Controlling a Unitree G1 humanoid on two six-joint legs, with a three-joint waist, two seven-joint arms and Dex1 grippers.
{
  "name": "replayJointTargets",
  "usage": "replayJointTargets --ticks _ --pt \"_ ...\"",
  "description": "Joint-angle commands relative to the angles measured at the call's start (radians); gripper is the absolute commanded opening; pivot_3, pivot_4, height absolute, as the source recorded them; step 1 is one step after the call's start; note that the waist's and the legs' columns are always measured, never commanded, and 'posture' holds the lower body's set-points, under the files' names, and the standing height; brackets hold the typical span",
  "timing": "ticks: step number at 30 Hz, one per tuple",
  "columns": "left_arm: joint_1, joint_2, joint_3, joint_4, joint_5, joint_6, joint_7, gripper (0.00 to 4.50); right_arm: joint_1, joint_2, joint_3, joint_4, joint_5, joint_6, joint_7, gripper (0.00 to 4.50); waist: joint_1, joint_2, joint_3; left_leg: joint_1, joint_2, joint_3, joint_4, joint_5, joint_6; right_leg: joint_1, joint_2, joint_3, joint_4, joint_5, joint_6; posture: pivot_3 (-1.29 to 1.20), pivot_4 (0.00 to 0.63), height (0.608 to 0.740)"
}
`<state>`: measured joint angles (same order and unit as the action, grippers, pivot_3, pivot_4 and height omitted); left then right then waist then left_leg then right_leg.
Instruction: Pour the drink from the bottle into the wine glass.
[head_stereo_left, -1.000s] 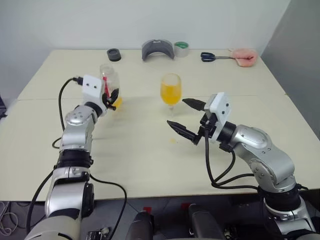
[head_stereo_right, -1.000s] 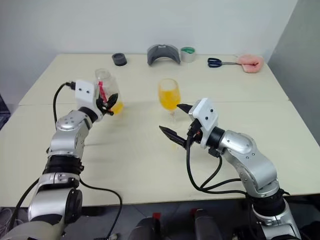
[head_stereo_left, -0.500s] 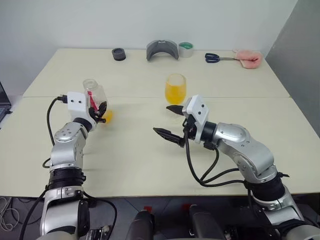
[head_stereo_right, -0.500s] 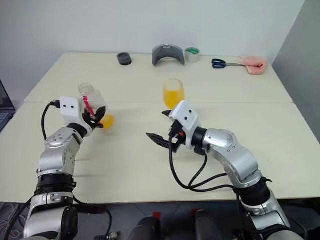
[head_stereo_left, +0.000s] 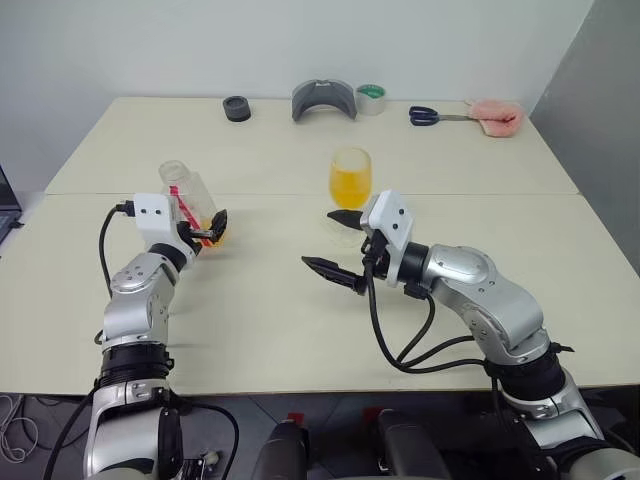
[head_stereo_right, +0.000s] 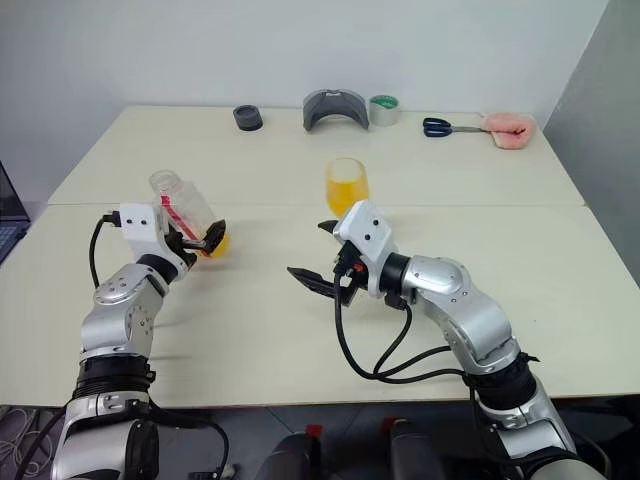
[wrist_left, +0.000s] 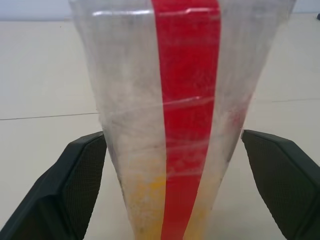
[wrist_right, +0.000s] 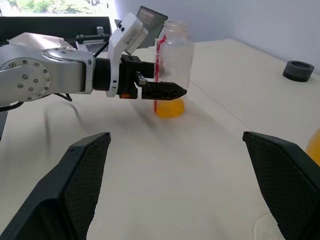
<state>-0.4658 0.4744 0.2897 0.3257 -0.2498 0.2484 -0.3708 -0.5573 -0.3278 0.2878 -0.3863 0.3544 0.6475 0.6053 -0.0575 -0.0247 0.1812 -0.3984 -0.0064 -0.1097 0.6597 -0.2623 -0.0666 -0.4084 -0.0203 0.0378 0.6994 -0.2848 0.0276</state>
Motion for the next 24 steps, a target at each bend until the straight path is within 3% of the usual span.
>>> replayJointTargets --ticks 1,8,15,24 --pt "0.037 0.011 -0.007 -0.073 0.014 -0.039 -0.007 4.48 0.026 0.003 -0.015 -0.027 0.02 0.011 0.007 4.5 0.0 0.0 0.0 0.0 0.0 0.0 0.0 0.0 0.0 0.0 0.0 0.0 0.0 0.0 0.0 0.0 0.15 0.74" --pt "0.182 -0.021 0.004 -0.222 0.006 -0.029 0.021 4.48 0.15 0.03 -0.059 -0.029 -0.001 -0.063 -0.038 4.5 0.001 0.0 0.0 0.0 0.0 0.0 0.0 -0.001 0.001 0.0 0.0 0.0 -0.001 0.0 0.0 0.0 0.15 0.74" --pt "0.36 -0.061 0.027 -0.461 -0.012 0.07 0.105 4.48 0.358 0.117 -0.132 0.047 -0.124 -0.332 -0.192 4.5 0.001 -0.001 -0.001 0.001 0.001 0.001 -0.001 -0.002 0.003 0.0 0.0 0.002 -0.001 0.0 0.0 0.0 0.15 0.74" --pt "0.458 -0.114 0.014 -0.622 -0.018 0.064 0.129 4.48 0.437 0.191 -0.18 0.216 -0.194 -0.506 -0.285 4.5 0.006 -0.002 -0.002 0.002 0.001 0.003 -0.001 -0.002 0.003 0.002 0.0 0.003 -0.001 0.0 0.0 0.0 0.15 0.74"
